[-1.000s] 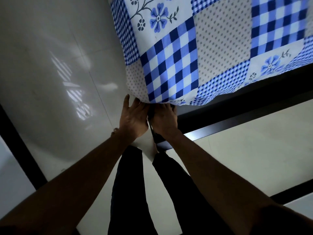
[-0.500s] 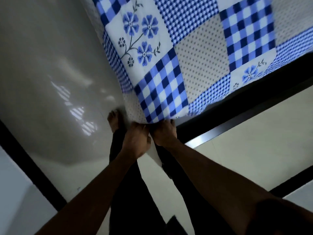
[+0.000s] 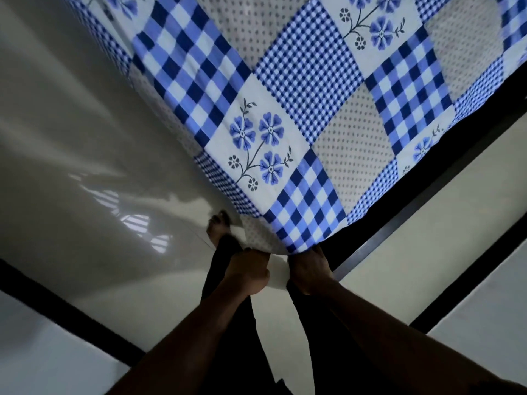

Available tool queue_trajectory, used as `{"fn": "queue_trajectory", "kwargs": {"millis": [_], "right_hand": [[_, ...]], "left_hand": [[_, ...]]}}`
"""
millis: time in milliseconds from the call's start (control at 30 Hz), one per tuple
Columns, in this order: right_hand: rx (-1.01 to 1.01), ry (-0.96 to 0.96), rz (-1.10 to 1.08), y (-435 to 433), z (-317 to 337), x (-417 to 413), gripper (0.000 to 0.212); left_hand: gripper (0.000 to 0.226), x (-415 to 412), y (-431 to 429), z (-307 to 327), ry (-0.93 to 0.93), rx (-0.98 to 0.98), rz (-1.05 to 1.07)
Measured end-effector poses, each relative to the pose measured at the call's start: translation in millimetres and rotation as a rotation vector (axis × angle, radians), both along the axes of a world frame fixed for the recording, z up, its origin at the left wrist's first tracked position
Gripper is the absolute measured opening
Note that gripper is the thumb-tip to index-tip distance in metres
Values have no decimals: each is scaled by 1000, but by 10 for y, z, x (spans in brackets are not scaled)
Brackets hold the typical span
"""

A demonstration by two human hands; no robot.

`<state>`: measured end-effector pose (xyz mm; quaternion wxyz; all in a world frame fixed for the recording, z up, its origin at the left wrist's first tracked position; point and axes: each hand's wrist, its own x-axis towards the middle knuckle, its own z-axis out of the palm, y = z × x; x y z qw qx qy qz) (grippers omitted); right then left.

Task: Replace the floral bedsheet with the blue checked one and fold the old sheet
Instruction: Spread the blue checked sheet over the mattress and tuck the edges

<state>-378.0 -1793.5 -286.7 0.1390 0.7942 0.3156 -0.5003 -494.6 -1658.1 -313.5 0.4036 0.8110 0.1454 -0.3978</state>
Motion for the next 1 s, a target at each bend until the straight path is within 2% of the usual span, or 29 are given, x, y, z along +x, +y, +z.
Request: {"fn": "queue_trajectory", "kwargs": {"millis": [100,200,300,367,433,533,700,833,933,1000], "right_hand": [[-10,-71,-218,1,-208,-55,41],[34,-67,-139,-113,-433,-207,43],[92,-47,-90,-139,-453,-239,67],[91,-46,-147,-105,-351,-192,52],[98,-2,-179,-107,-237,-159,46],[205,-11,-250,-232,-55,-267,58],[354,102,-605,-242,181,-538,31],[473,207,-785,205,421,-595,21],[544,223,-755,744,596,-537,23],[688,181,-785,1144,713,-445,19]], "left_hand": [[52,45,50,-20,35,-9,-87],[51,37,91,-15,10,-22,-32],[49,-45,114,9,18,-73,32],[41,-120,138,89,-31,-52,28],[43,-174,203,200,-93,-40,133],[34,-202,322,348,-78,-28,319],[17,-160,613,358,-132,27,509],[19,-10,1049,400,-94,32,725],[19,63,1507,557,-147,53,837],[18,100,1843,669,-215,73,883]]}}
